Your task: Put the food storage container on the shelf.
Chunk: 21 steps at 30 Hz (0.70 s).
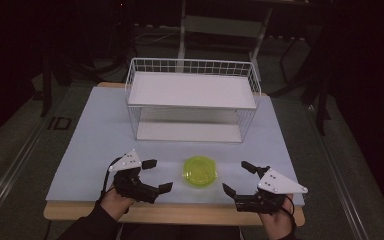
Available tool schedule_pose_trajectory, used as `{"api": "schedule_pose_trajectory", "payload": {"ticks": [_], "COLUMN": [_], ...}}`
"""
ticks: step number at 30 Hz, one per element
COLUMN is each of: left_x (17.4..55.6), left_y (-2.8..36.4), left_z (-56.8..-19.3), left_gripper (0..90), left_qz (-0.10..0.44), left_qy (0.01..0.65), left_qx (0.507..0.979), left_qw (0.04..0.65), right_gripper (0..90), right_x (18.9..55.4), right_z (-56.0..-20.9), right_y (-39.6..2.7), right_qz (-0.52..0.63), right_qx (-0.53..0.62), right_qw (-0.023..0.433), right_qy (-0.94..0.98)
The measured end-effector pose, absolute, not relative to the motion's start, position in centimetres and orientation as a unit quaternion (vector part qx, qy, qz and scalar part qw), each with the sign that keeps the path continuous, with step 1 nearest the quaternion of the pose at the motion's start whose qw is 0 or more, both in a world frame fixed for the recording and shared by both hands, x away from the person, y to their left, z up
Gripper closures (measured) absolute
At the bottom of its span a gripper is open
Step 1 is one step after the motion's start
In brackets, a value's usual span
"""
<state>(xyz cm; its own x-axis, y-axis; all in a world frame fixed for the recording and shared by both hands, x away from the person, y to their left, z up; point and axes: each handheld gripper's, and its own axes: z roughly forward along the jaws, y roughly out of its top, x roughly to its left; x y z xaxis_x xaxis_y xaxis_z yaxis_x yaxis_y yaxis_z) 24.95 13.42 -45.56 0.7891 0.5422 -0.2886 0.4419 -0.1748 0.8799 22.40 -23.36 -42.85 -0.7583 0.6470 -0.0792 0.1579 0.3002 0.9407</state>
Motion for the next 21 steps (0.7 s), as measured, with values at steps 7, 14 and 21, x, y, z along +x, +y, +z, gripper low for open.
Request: {"api": "schedule_pose_trajectory", "payload": {"ticks": [7,14,21], "left_x": [24.7,26.3,28.1], "left_y": [12.5,11.2,9.7], "left_z": [-43.9,-43.1,-44.4], "left_gripper": [2.0,2.0,2.0], "left_qz": [0.041,0.011,-0.005], "left_qy": [0.306,0.325,0.338], "left_qx": [0.750,0.762,0.773], "left_qw": [0.585,0.560,0.538], "right_gripper": [13.9,14.1,13.2], "right_x": [23.0,24.5,26.7], "right_z": [-42.1,-41.6,-42.5], "right_y": [-23.4,-23.2,-22.5], "right_qz": [0.519,0.502,0.488], "right_qx": [0.273,0.287,0.289], "right_qw": [0.225,0.204,0.197], "right_qy": [0.778,0.790,0.799]}}
